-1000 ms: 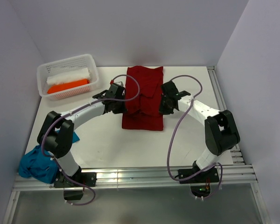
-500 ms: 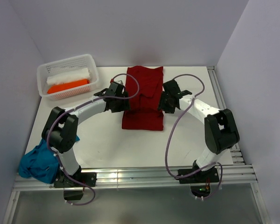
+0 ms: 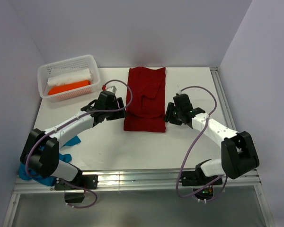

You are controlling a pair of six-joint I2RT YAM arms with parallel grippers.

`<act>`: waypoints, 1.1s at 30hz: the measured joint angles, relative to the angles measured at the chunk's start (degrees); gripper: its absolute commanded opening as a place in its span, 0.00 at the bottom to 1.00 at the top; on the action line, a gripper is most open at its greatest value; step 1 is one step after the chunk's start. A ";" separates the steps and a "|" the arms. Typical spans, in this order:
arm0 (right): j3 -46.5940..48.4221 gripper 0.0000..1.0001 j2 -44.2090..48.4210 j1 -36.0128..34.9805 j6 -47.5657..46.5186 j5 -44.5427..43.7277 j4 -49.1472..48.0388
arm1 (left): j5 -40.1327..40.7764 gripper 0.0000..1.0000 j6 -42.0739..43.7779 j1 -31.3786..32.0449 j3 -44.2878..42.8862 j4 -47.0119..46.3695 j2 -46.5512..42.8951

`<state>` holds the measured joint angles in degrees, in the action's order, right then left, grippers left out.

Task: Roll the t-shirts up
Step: Roll the tshirt

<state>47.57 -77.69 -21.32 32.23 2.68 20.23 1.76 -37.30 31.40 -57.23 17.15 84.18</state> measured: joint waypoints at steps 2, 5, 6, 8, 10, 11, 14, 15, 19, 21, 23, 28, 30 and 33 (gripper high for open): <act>-2.99 0.54 0.63 0.00 0.79 0.94 -1.09 | -1.33 0.65 -0.57 0.02 4.15 -1.99 -1.40; -7.91 0.58 3.45 0.00 2.08 2.19 -2.64 | -3.17 0.66 -1.86 0.02 10.45 -4.42 -3.08; -9.66 0.58 4.96 0.00 2.64 2.71 -3.13 | -3.58 0.66 -2.40 0.02 12.15 -4.70 -3.54; -12.76 0.57 8.22 0.00 3.58 3.61 -4.68 | -4.22 0.65 -3.02 0.02 14.86 -5.97 -4.15; -14.84 0.54 10.32 0.00 4.09 4.52 -6.80 | -4.81 0.64 -3.45 0.02 16.44 -7.04 -4.33; -15.67 0.54 10.80 0.00 4.15 5.03 -8.07 | -5.05 0.64 -3.72 0.02 16.83 -7.76 -4.33; -17.29 0.54 10.69 0.00 4.35 6.29 -11.78 | -5.55 0.63 -3.91 0.02 17.00 -10.36 -4.31; -17.70 0.54 10.62 0.00 4.35 6.62 -12.90 | -5.62 0.63 -3.89 0.02 17.00 -11.21 -4.31; -17.92 0.53 8.48 0.00 4.28 7.74 -17.07 | -6.01 0.64 -3.76 0.02 16.96 -15.26 -3.28; -17.90 0.51 6.43 0.00 4.20 8.41 -19.08 | -6.27 0.63 -3.65 0.02 16.81 -16.59 -1.97; -17.90 0.47 4.55 0.00 4.17 8.96 -20.26 | -6.67 0.63 -3.58 0.02 16.13 -17.07 0.02; -18.03 0.17 1.11 0.00 4.76 9.88 -22.10 | -7.19 0.48 -3.61 0.02 14.34 -17.22 4.22; -18.43 0.09 0.94 0.00 5.16 10.25 -23.19 | -7.56 0.44 -3.56 0.02 14.34 -17.25 4.59; -18.91 0.00 0.61 0.00 5.97 10.54 -24.15 | -8.07 0.30 -3.54 0.02 14.34 -17.68 4.61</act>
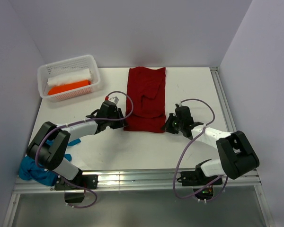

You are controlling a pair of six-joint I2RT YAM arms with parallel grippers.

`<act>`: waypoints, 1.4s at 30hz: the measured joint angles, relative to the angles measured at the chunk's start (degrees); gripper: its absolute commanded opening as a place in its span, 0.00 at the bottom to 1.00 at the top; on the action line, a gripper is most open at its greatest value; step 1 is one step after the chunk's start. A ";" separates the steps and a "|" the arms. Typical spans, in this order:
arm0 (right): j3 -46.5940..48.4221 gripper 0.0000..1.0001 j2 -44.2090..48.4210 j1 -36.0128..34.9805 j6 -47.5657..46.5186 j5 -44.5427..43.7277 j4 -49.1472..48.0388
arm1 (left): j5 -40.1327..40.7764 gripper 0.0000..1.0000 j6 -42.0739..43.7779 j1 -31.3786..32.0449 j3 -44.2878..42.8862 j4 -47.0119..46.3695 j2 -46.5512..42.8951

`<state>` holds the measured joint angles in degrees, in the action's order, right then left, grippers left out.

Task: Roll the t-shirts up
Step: Roll the tshirt

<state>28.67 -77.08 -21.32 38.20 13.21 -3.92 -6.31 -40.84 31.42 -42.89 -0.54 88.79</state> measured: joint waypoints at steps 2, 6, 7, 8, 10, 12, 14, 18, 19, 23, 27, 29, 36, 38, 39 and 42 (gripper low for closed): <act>0.02 0.00 -1.09 0.00 0.42 0.00 -0.35 | -0.11 0.21 0.11 0.00 0.00 -0.46 0.00; 0.76 0.00 -4.17 0.00 1.46 -0.07 -0.33 | -0.24 0.13 0.31 0.00 0.00 -0.98 0.46; 1.16 0.00 -4.52 0.00 1.64 -0.15 -0.20 | -0.20 0.12 0.31 0.00 0.00 -0.98 0.66; 1.46 0.00 -4.79 0.00 1.84 -0.31 0.04 | -0.13 0.12 0.31 0.00 0.00 -0.96 0.87; 1.81 0.00 -5.09 0.00 2.08 -0.46 0.42 | 0.09 0.09 0.31 0.00 0.02 -0.90 1.05; 2.38 0.00 -5.75 0.00 2.40 -0.55 0.63 | 0.17 0.05 0.31 0.00 0.02 -0.90 1.05; 3.50 0.00 -6.91 0.00 2.71 -0.52 0.94 | 0.37 0.03 0.28 0.00 0.02 -0.72 1.05; 4.50 0.02 -7.85 -0.02 3.56 -1.18 1.44 | 1.77 0.03 0.31 0.00 0.39 -0.50 1.05; 4.50 0.02 -7.78 -0.02 4.02 -1.42 1.55 | 2.14 0.02 0.28 0.00 0.61 -0.46 1.05; 4.02 0.04 -6.16 -0.07 5.84 -4.66 2.67 | 3.23 0.02 0.28 0.00 1.88 -0.44 1.03; 1.62 0.06 -1.99 -0.09 7.26 -7.58 4.33 | 3.10 0.02 0.09 0.07 3.15 -0.63 0.22; 1.16 0.06 -1.03 -0.33 7.56 -8.07 5.18 | 2.89 0.02 -0.11 0.17 3.52 -0.74 -0.37; 1.11 0.36 -0.22 -1.88 8.35 -9.40 6.60 | 1.62 0.11 -0.57 0.15 6.45 -1.81 -4.33; 0.72 0.45 1.25 -2.54 8.55 -9.99 7.80 | 1.49 0.24 -0.72 0.15 7.74 -1.53 -6.67; 0.31 0.52 2.36 -2.84 8.55 -10.34 8.22 | 1.40 0.30 -0.83 0.15 8.37 -1.29 -8.07; -2.08 0.57 8.31 -4.11 8.96 -12.22 9.57 | 1.16 0.44 -1.77 0.15 10.32 -1.44 -12.59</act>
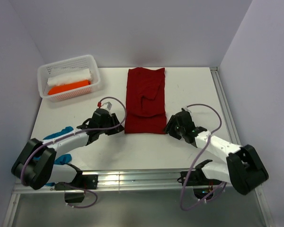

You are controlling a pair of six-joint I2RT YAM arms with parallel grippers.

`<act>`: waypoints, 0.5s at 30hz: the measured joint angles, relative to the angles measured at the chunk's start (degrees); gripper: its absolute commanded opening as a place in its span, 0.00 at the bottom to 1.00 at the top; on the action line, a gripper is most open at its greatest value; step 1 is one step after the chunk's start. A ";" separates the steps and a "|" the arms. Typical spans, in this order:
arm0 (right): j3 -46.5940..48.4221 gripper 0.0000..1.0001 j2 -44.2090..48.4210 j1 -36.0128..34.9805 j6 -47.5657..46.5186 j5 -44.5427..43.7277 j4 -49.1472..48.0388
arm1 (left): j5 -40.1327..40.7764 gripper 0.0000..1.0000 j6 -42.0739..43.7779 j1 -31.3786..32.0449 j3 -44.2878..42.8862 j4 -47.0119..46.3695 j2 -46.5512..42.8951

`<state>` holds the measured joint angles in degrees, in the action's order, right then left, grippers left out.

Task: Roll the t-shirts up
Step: Roll the tshirt

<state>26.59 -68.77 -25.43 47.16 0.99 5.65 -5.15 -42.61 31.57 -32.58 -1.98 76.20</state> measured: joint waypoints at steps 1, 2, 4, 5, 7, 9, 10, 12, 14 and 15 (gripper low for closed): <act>-0.90 0.57 2.21 -0.50 0.00 -0.72 0.04 | 0.00 0.46 -0.31 0.04 0.72 -0.42 -1.31; -1.84 0.57 4.52 -1.16 0.17 -1.60 -0.07 | 0.02 0.48 -0.55 0.15 1.55 -0.52 -2.86; -3.82 0.56 8.81 -2.86 0.74 -3.54 -0.79 | 0.04 0.48 -0.87 0.44 3.41 -1.38 -5.55; -4.55 0.56 9.99 -3.50 1.03 -4.15 -1.16 | 0.04 0.48 -1.05 0.57 4.13 -1.99 -6.29; -6.25 0.55 11.47 -5.64 1.66 -6.01 -3.17 | 0.15 0.51 -1.46 0.98 5.68 -3.65 -7.02; -7.02 0.56 11.10 -7.85 2.54 -7.78 -3.72 | 0.55 0.54 -1.86 1.55 7.10 -5.44 -6.93; -6.99 0.56 10.34 -8.63 2.97 -8.81 -3.65 | 0.94 0.56 -2.25 1.97 8.07 -6.88 -6.84; -6.84 0.56 8.63 -9.81 3.41 -10.67 -3.43 | 1.75 0.57 -2.89 2.69 9.22 -9.09 -6.14; -6.64 0.55 7.43 -10.43 3.65 -12.59 -3.28 | 2.51 0.62 -3.41 3.45 10.10 -11.47 -4.87; -6.64 0.54 7.32 -10.80 3.80 -13.86 -3.23 | 3.17 0.63 -3.63 3.85 10.60 -12.76 -4.22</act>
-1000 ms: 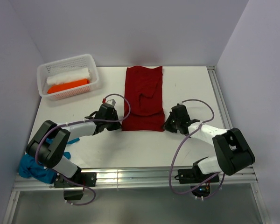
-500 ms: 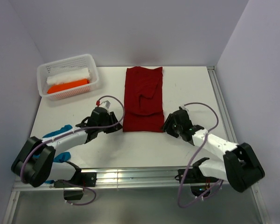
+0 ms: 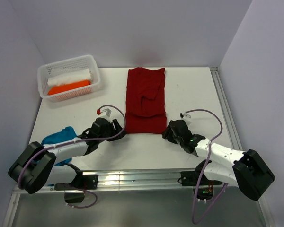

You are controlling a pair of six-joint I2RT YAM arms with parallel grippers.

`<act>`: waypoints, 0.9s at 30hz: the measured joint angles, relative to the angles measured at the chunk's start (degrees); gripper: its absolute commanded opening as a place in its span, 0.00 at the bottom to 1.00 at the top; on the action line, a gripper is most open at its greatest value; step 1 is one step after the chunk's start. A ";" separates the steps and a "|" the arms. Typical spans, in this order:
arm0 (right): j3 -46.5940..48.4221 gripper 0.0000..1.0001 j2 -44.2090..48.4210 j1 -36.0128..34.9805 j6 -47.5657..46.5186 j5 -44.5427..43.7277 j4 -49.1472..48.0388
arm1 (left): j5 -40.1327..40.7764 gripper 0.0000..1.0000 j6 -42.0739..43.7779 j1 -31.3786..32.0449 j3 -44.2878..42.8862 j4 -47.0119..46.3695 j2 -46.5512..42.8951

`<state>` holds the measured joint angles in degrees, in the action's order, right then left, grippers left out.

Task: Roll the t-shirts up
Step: Roll the tshirt

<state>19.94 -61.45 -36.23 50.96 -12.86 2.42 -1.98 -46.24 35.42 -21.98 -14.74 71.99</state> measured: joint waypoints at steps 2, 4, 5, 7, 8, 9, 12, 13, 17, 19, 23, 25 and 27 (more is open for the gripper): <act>-0.09 0.53 0.20 -0.55 -0.04 -1.66 -0.33 | 1.68 0.63 -0.11 0.90 1.20 -2.38 0.59; -0.76 0.52 0.96 -1.05 -0.39 -2.73 -2.23 | 3.32 0.63 -0.02 1.66 2.71 -4.63 0.63; -1.44 0.53 1.70 -1.20 -0.57 -3.15 -3.34 | 4.09 0.63 0.04 2.08 3.45 -5.68 0.63; -3.13 0.54 3.43 -1.53 -1.05 -4.28 -5.42 | 5.46 0.64 0.15 2.51 4.55 -7.54 0.61; -4.00 0.54 4.26 -1.64 -1.18 -4.76 -6.34 | 6.03 0.64 0.33 2.58 5.01 -8.41 0.61; -4.85 0.54 5.09 -1.86 -1.38 -5.38 -7.23 | 6.56 0.64 0.50 2.69 5.46 -9.33 0.61; -5.60 0.52 5.38 -2.27 -1.40 -6.67 -8.26 | 7.52 0.62 1.09 2.71 5.90 -11.69 1.16; -5.60 0.51 4.98 -2.38 -1.40 -7.13 -8.85 | 7.74 0.62 1.36 2.71 5.90 -12.55 1.62; -5.57 0.49 2.34 -2.43 -2.03 -7.93 -10.27 | 7.72 0.62 2.38 2.80 5.88 -15.89 3.32; -5.57 0.49 0.90 -2.43 -2.62 -8.11 -11.43 | 7.65 0.62 3.08 2.89 5.88 -17.62 4.09; -5.75 0.49 -0.26 -2.49 -3.93 -8.22 -14.14 | 7.63 0.63 3.74 2.97 5.77 -19.58 5.95; -6.34 0.49 -0.26 -2.51 -4.87 -8.24 -16.44 | 7.65 0.63 3.82 3.04 5.77 -20.63 6.82; -6.84 0.49 -0.26 -2.54 -5.70 -8.17 -17.94 | 7.61 0.63 3.87 3.08 5.79 -21.75 7.45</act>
<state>13.10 -61.71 -38.76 45.25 -21.04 -15.53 5.63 -42.37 38.50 -16.19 -36.49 79.44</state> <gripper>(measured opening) 0.491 0.628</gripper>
